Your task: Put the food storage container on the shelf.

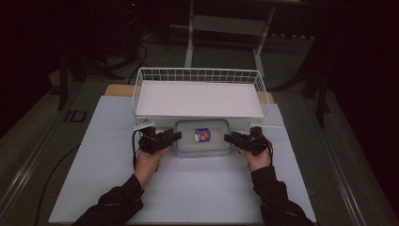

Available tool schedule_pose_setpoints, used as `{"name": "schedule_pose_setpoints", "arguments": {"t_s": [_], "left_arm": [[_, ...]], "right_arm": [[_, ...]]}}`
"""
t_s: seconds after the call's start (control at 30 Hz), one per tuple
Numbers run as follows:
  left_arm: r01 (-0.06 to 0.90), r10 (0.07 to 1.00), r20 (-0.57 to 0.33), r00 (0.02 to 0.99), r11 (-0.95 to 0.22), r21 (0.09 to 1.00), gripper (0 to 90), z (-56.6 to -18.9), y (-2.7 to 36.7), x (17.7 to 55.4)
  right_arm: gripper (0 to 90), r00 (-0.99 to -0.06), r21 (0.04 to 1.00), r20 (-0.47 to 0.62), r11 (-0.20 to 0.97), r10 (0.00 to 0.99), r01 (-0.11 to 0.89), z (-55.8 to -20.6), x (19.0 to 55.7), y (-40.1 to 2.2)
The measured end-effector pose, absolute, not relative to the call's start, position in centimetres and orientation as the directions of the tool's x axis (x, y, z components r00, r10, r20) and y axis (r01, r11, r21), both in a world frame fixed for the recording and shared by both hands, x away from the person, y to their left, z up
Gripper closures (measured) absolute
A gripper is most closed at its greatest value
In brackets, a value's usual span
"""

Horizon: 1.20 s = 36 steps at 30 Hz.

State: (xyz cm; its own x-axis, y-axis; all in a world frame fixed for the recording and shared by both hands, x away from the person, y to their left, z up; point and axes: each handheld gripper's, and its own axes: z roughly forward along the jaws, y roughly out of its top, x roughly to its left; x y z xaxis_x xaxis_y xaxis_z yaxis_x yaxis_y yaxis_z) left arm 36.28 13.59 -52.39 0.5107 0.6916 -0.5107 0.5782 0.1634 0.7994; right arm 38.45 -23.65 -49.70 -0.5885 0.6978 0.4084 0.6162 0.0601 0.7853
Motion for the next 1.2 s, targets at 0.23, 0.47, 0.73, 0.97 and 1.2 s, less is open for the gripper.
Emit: {"name": "schedule_pose_setpoints", "arguments": {"t_s": [0.23, 0.47, 0.73, 0.97, 1.2], "left_arm": [[0.52, 0.725, -0.436, 0.534, 0.125, 0.845, 43.8, -52.3, 13.1, 36.7], [0.518, 0.72, -0.417, 0.554, 0.094, 0.85, 33.4, -52.0, 13.2, 35.8], [0.507, 0.698, -0.397, 0.596, 0.056, 0.86, 19.3, -51.0, 13.7, 34.1], [0.533, 0.637, -0.396, 0.662, -0.028, 0.846, 0.0, -49.7, 14.2, 31.4], [0.481, 0.65, -0.307, 0.695, -0.103, 0.871, 0.0, -49.2, 14.8, 28.7]], "right_arm": [[46.7, -0.558, 0.779, 0.399, 0.052, 0.727, 0.625, -49.4, 38.5, -23.3], [42.8, -0.575, 0.808, 0.321, 0.1, 0.753, 0.581, -49.1, 37.7, -23.0], [44.6, -0.599, 0.84, 0.291, 0.101, 0.746, 0.533, -47.9, 35.7, -22.3], [57.4, -0.656, 0.857, 0.261, 0.143, 0.708, 0.495, -47.3, 32.3, -20.5], [72.4, -0.688, 0.837, 0.267, 0.191, 0.675, 0.513, -48.2, 30.5, -18.9]]}}
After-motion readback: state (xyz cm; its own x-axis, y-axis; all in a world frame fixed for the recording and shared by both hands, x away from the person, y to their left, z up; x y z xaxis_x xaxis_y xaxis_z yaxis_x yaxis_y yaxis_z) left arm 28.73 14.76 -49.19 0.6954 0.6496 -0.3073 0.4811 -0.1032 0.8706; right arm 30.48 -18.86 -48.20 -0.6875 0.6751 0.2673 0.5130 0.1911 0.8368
